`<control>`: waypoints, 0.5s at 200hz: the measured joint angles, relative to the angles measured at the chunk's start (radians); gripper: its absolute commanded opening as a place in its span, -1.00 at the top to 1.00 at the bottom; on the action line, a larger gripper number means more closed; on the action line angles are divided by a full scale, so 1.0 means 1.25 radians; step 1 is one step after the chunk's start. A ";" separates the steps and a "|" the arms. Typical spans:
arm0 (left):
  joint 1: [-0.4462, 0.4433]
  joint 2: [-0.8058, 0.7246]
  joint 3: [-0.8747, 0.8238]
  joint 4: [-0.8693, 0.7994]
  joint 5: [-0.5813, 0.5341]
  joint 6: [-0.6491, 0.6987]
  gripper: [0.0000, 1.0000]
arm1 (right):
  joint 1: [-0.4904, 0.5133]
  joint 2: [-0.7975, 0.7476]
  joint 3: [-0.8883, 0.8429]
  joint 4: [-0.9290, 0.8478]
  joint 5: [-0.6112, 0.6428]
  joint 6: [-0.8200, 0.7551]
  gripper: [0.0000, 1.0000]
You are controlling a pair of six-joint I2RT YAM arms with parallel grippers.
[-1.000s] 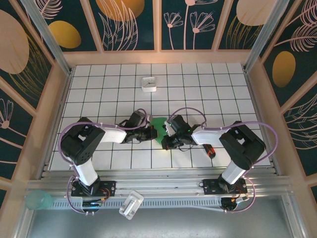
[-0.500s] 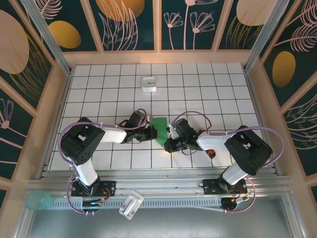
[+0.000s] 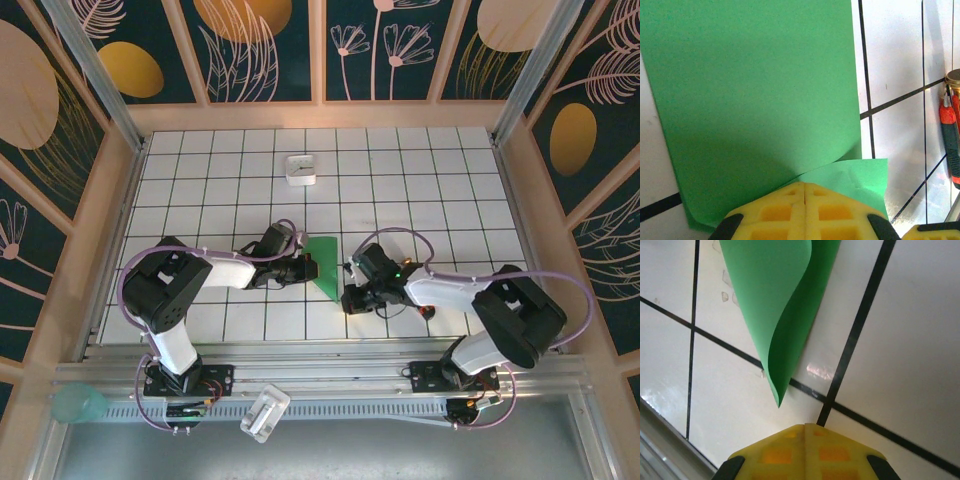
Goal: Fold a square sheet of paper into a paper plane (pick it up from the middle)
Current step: Third fold the triangle at the center of the table.
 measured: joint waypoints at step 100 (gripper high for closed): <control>0.000 0.000 0.000 0.000 0.000 0.000 0.97 | -0.023 0.085 0.089 0.050 -0.072 0.000 1.00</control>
